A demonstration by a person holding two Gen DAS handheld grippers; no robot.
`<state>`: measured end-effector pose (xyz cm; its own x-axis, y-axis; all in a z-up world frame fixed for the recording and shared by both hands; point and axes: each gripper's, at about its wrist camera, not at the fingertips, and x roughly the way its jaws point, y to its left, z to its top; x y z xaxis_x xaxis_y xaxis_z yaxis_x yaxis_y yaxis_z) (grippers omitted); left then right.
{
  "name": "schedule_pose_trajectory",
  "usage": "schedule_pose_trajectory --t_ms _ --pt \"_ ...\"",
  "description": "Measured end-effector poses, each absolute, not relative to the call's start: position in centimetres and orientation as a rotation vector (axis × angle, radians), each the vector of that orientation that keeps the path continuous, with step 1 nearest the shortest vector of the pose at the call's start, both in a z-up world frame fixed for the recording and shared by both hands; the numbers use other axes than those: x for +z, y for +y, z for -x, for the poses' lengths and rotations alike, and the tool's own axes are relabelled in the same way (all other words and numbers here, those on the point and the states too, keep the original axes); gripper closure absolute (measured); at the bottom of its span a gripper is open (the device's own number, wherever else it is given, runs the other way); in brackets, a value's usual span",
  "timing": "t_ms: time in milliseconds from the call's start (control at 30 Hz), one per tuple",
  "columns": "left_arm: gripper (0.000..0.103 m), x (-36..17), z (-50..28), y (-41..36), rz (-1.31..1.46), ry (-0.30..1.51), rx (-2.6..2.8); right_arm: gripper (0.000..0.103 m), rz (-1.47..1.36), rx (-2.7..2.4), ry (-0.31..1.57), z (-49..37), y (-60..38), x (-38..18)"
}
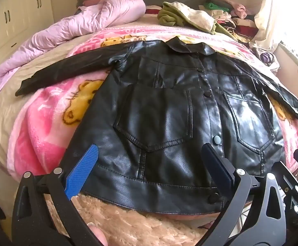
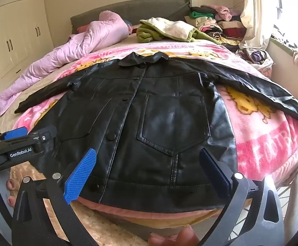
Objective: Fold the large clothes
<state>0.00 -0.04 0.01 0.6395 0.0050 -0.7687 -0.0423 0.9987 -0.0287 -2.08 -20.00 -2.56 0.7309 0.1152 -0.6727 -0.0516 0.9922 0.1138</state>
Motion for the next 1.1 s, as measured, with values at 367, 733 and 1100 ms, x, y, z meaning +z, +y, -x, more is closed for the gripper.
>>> schedule_pose_trajectory --t_ms 367,733,1100 --pt "0.009 -0.2 0.0 0.1 0.043 0.871 0.027 0.004 -0.085 0.083 0.74 2.4 -19.5 -2.4" --pt "0.009 0.3 0.0 0.3 0.039 0.867 0.026 0.004 -0.084 0.084 0.731 2.7 -19.8 -2.0" --pt "0.009 1.2 0.0 0.4 0.025 0.852 0.032 0.004 -0.085 0.087 0.723 2.8 -19.7 -2.2"
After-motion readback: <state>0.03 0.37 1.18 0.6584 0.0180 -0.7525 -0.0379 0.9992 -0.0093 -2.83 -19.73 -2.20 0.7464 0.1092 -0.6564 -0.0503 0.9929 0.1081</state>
